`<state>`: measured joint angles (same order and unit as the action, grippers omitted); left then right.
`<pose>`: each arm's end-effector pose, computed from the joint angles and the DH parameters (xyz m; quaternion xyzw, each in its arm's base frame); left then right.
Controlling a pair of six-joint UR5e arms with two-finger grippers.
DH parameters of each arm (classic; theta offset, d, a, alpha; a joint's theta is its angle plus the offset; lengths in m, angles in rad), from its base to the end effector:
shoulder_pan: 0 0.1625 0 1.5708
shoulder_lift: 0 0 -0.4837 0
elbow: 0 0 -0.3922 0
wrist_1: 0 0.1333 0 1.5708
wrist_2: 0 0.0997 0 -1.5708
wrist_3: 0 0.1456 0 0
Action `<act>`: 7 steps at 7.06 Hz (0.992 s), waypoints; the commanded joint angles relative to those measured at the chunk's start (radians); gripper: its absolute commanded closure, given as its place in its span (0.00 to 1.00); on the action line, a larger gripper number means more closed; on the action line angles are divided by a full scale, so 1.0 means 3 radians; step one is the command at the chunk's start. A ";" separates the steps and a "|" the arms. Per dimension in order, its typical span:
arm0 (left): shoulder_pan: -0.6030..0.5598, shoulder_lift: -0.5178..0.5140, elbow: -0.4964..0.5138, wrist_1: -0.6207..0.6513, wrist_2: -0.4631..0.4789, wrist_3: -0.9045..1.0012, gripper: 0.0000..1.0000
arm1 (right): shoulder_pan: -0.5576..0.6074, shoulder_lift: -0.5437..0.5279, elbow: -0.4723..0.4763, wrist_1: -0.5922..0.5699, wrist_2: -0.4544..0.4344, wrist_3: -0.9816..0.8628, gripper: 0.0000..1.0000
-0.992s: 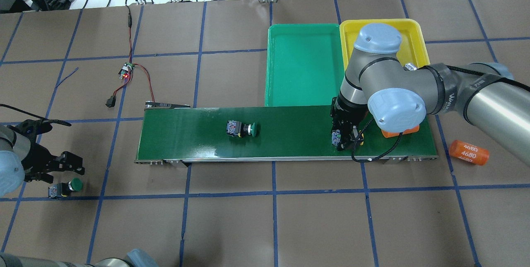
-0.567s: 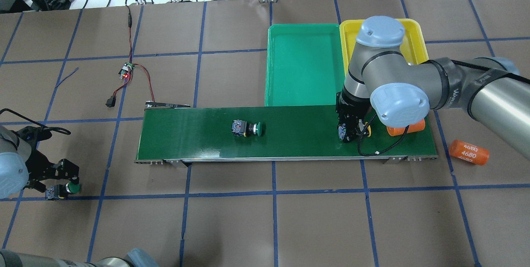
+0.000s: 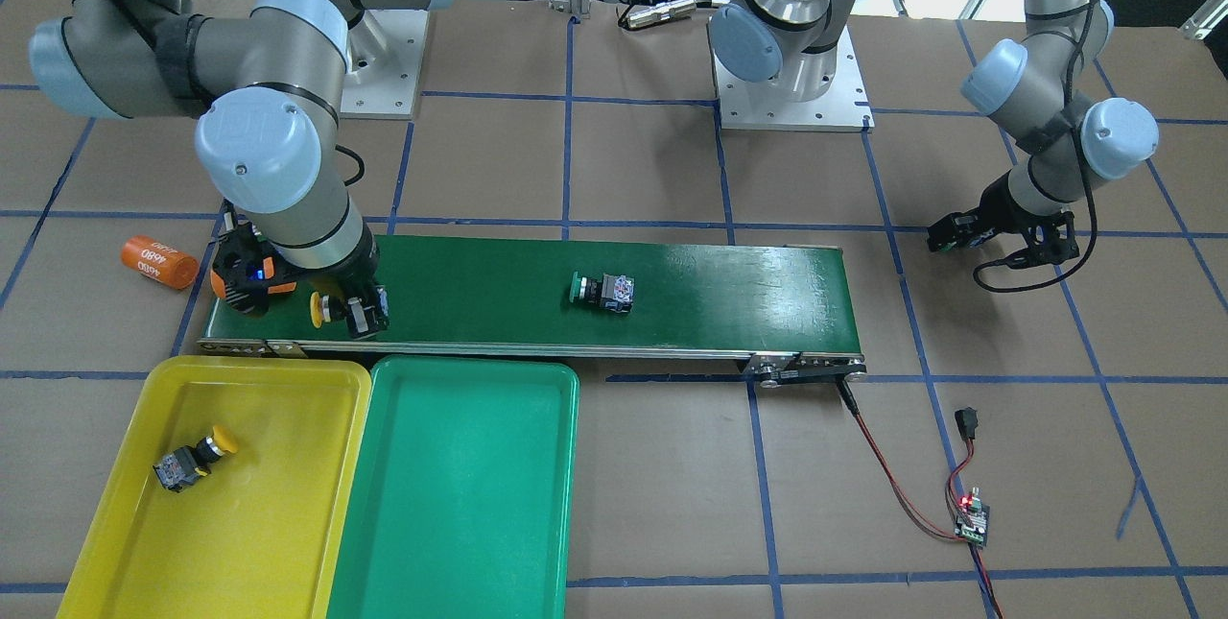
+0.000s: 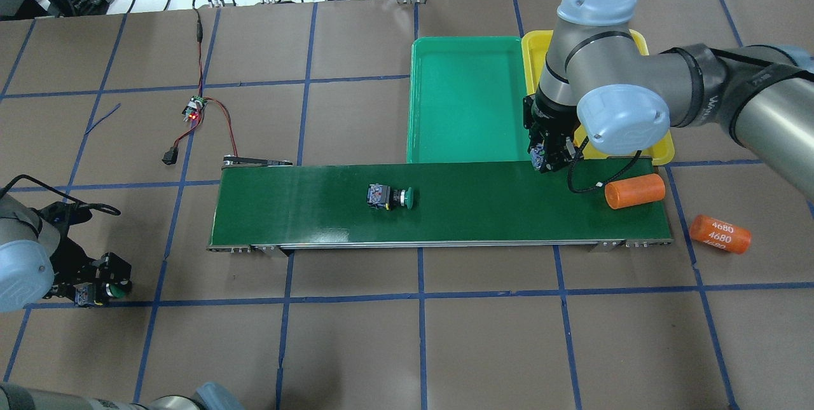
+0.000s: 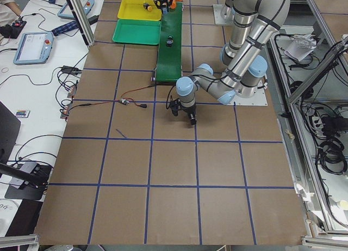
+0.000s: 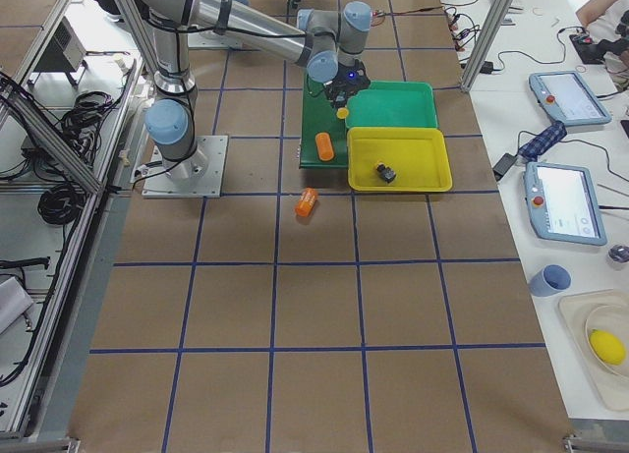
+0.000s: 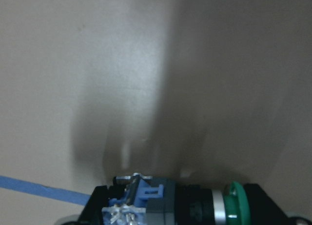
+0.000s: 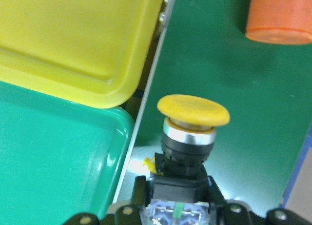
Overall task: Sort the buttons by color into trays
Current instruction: 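Drop the yellow button into the yellow tray with right gripper while left grasps green button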
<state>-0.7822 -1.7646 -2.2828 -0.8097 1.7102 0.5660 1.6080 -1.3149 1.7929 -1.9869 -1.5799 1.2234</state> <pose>0.2133 -0.3713 0.1715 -0.1055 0.9894 0.0997 0.0089 0.1528 -0.5559 0.2986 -0.5585 -0.8289 -0.0223 0.0219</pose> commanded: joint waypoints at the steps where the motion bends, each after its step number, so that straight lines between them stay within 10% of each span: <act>1: -0.0239 0.0139 0.0082 -0.0046 -0.0187 0.0107 0.19 | -0.0215 0.0235 -0.0192 -0.0421 -0.0133 -0.1034 1.00; 5: -0.1700 0.0304 0.1139 -0.1141 -0.0464 0.0072 0.15 | -0.0400 0.0660 -0.0377 -0.0725 -0.0097 -0.2082 0.98; 6: -0.2052 0.0308 0.1161 -0.1126 -0.0596 -0.0085 0.15 | -0.0405 0.0726 -0.0387 -0.0745 -0.0128 -0.2089 0.09; 7: -0.2344 0.0278 0.1116 -0.1105 -0.0638 -0.0527 0.15 | -0.0405 0.0712 -0.0387 -0.0781 -0.0138 -0.2094 0.00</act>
<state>-1.3664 -1.6734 -1.9521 -1.1418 1.5458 0.5238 1.4876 -1.1076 1.6780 -2.2082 -1.6156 0.6074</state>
